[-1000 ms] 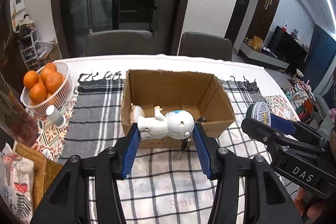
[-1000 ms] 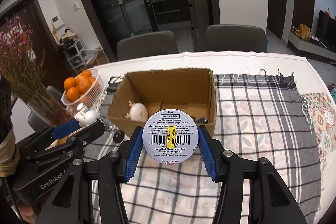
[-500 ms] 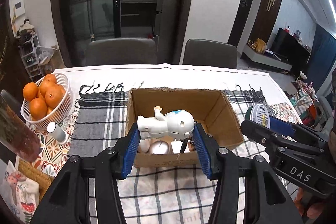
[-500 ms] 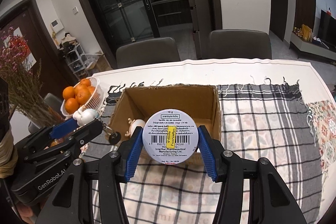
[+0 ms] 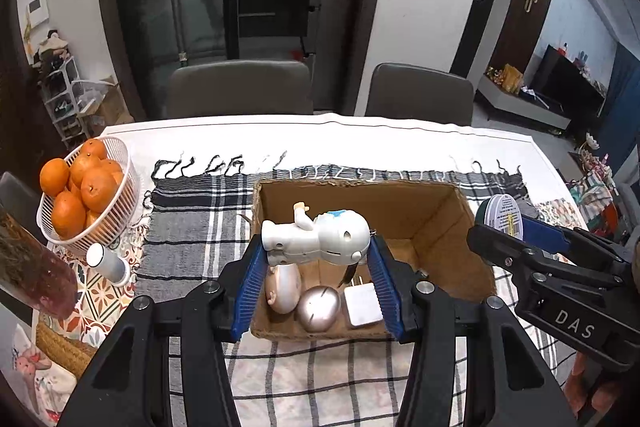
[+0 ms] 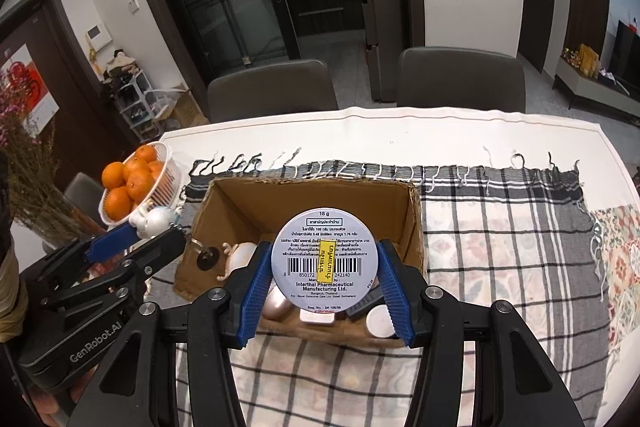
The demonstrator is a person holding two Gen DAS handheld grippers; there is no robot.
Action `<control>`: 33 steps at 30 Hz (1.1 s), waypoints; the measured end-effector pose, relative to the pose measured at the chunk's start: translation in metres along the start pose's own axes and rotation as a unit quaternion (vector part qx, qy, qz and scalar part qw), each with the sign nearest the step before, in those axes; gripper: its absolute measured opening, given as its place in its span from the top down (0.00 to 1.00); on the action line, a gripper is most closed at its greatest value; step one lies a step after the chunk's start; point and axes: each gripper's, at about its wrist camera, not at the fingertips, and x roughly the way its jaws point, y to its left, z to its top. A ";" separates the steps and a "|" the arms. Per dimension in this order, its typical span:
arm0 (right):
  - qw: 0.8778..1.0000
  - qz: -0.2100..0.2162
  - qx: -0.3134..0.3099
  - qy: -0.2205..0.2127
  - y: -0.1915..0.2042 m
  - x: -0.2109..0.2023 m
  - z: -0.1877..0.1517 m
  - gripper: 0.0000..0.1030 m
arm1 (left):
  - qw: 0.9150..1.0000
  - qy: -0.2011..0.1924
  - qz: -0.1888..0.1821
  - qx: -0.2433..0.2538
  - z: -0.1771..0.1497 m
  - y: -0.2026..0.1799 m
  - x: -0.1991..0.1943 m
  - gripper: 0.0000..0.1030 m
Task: Organize rigid objects
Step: 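Carry the figurine and the tin with both tools over the box, then open both tools to drop the figurine and tin into the box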
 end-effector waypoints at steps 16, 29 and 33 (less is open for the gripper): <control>0.998 -0.011 0.000 0.058 -0.010 0.044 0.013 0.49 | 0.998 0.067 0.013 -0.004 0.012 0.007 0.047 0.51; 0.997 -0.031 0.004 0.072 -0.012 0.045 0.003 0.45 | 0.997 0.065 0.033 0.005 -0.003 0.005 0.037 0.45; 0.998 -0.038 0.001 0.053 -0.007 0.027 -0.004 0.45 | 0.998 0.042 0.042 0.010 -0.009 0.004 0.018 0.43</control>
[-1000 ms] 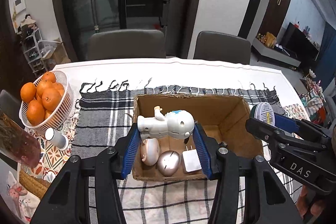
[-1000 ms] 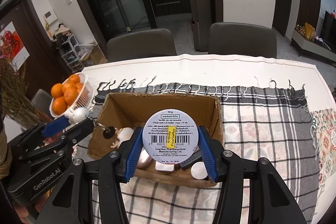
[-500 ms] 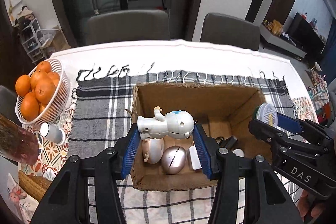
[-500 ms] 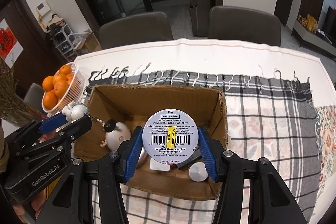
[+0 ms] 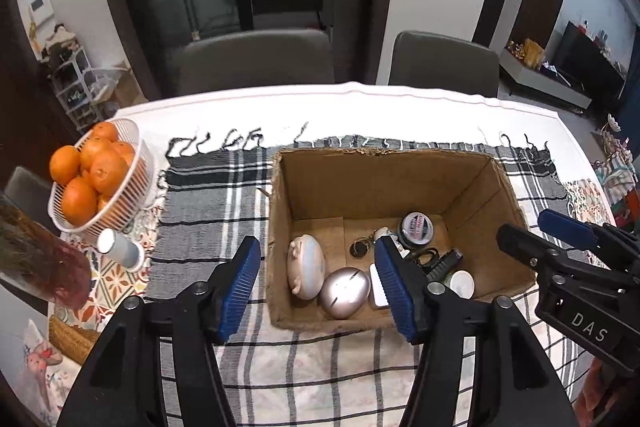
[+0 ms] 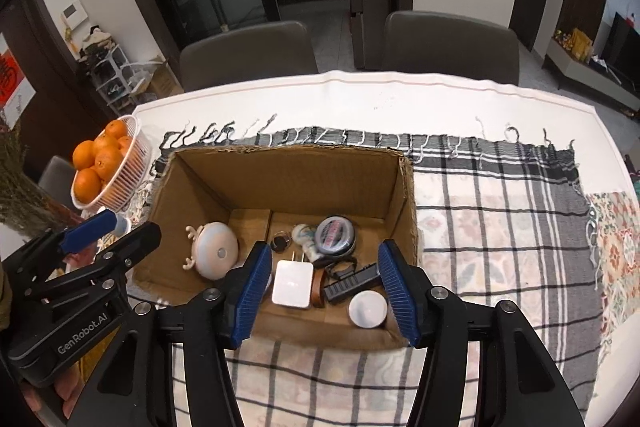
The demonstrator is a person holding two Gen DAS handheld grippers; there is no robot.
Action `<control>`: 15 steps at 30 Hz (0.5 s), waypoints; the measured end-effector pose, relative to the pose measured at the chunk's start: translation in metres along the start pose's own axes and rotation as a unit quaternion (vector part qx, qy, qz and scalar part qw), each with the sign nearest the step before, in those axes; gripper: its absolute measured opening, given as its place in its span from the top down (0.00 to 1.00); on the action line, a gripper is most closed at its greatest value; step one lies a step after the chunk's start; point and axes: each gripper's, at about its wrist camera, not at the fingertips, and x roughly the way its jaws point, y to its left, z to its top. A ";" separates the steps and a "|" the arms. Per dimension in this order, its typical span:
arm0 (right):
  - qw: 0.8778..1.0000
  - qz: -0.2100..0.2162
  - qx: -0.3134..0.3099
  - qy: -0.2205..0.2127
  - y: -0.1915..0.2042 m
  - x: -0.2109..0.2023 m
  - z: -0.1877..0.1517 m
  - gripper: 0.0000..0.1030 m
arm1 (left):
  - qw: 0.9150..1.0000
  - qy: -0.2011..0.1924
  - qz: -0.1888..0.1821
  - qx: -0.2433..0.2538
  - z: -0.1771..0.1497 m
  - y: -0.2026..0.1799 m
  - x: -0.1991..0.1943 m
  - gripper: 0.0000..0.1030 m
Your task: Organize rigid objects
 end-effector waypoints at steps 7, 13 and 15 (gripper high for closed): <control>0.999 -0.008 0.000 -0.045 0.006 -0.041 -0.021 0.41 | 0.999 -0.053 0.011 0.000 -0.023 0.001 -0.047 0.33; 0.996 -0.012 0.002 -0.086 0.015 -0.080 -0.049 0.33 | 0.995 -0.095 0.000 -0.006 -0.047 0.004 -0.089 0.26; 0.994 -0.018 0.003 -0.106 0.018 -0.095 -0.061 0.29 | 0.994 -0.113 0.002 -0.005 -0.057 0.003 -0.103 0.20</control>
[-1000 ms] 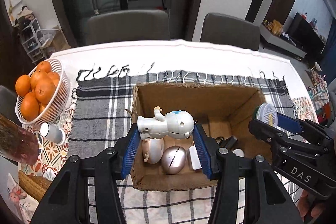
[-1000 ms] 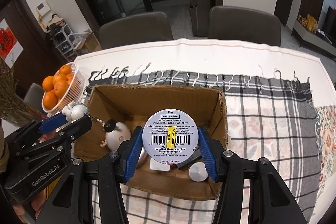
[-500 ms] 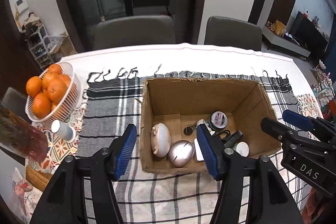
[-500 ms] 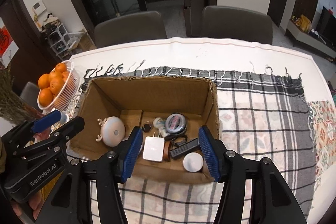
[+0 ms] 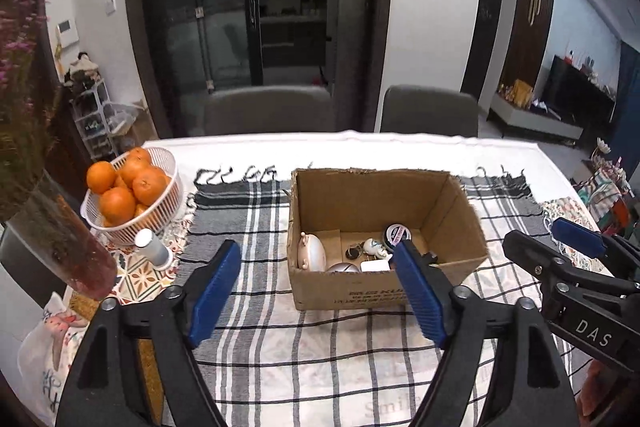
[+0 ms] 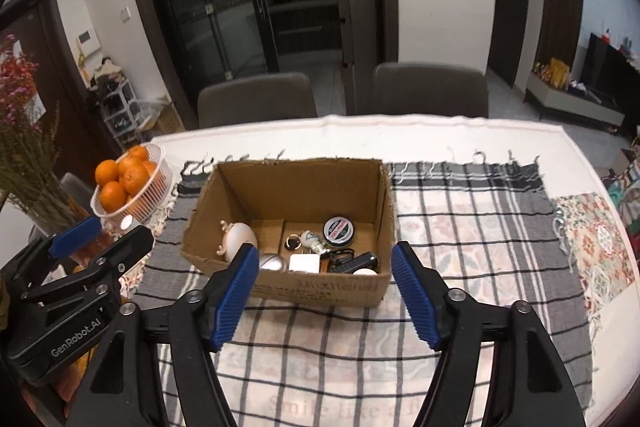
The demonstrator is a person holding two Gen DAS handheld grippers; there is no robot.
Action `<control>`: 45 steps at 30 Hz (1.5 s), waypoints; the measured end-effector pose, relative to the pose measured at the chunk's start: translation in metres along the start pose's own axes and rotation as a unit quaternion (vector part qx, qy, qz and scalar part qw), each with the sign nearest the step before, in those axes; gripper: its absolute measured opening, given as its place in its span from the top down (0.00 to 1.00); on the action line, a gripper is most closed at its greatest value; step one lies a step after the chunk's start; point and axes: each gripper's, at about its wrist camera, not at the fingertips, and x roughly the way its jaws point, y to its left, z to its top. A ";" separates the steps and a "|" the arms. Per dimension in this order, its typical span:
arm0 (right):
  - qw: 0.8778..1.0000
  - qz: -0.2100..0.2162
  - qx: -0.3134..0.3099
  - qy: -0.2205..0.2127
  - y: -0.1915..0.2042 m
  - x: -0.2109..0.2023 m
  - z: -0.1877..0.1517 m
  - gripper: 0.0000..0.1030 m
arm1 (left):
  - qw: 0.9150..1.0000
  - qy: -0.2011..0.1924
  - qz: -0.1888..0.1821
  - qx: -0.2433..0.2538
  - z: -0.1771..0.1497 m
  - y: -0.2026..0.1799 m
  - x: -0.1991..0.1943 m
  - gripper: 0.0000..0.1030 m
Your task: Organize rigid objects
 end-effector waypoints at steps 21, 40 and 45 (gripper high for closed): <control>0.988 -0.076 0.000 -0.131 0.011 -0.121 -0.087 0.15 | 0.988 -0.136 0.069 0.001 -0.077 0.001 -0.117 0.00; 0.988 -0.071 0.007 -0.137 0.013 -0.143 -0.122 0.15 | 0.985 -0.152 0.076 -0.007 -0.110 0.002 -0.149 0.00; 0.986 -0.079 0.006 -0.145 0.014 -0.148 -0.124 0.15 | 0.987 -0.146 0.067 -0.011 -0.111 0.004 -0.147 0.00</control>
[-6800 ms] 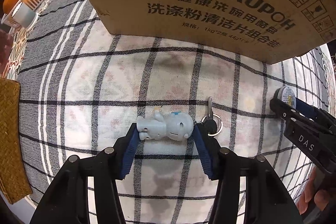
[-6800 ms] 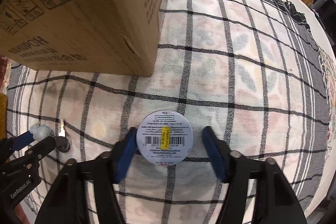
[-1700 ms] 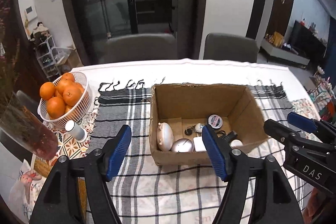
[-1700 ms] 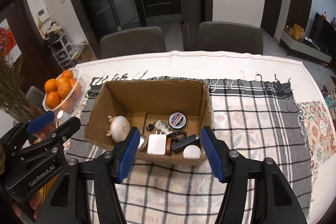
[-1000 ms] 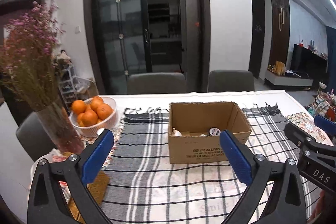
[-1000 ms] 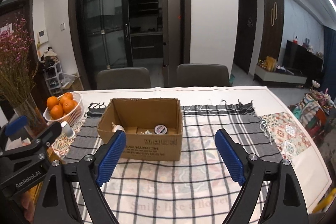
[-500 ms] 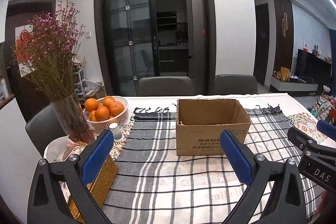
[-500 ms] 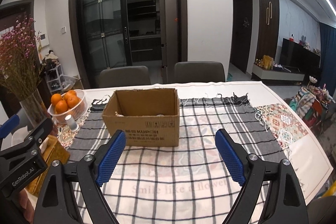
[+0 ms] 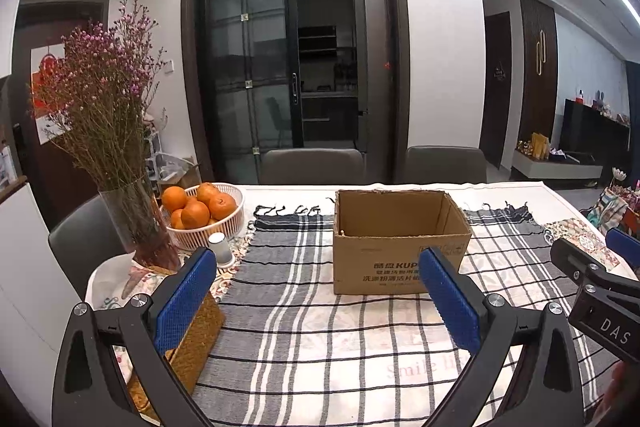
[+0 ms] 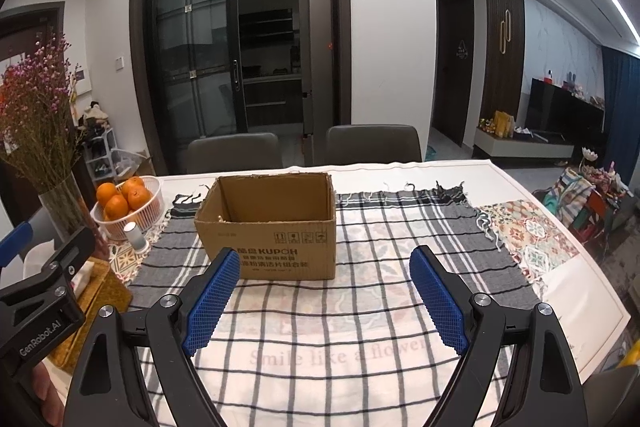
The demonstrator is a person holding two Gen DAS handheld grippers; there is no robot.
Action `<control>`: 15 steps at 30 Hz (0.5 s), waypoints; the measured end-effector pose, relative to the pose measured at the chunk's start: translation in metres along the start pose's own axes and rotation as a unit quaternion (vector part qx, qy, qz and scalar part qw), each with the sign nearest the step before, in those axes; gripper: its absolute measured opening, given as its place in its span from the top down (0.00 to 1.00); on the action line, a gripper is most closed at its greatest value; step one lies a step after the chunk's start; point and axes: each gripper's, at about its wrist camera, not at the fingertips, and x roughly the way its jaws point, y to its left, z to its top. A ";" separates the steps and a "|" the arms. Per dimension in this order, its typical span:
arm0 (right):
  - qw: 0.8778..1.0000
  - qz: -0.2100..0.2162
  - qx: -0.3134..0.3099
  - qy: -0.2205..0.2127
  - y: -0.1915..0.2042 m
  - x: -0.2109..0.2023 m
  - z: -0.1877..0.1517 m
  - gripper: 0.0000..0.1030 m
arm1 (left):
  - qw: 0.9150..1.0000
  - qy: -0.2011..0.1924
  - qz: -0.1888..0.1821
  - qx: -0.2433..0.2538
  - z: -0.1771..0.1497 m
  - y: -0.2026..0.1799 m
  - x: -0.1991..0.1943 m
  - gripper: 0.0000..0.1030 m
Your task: Organize rigid objects
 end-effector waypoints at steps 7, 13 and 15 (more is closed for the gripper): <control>1.000 -0.001 -0.001 -0.001 0.000 -0.001 0.000 0.15 | 1.000 0.000 -0.001 -0.004 -0.001 0.001 0.000 0.00; 1.000 0.001 0.001 -0.002 -0.001 -0.002 0.001 0.15 | 1.000 -0.003 0.000 -0.005 0.001 0.002 -0.001 0.00; 1.000 0.003 0.002 -0.002 -0.002 -0.002 0.001 0.15 | 1.000 -0.003 -0.001 -0.005 0.001 0.001 -0.001 0.00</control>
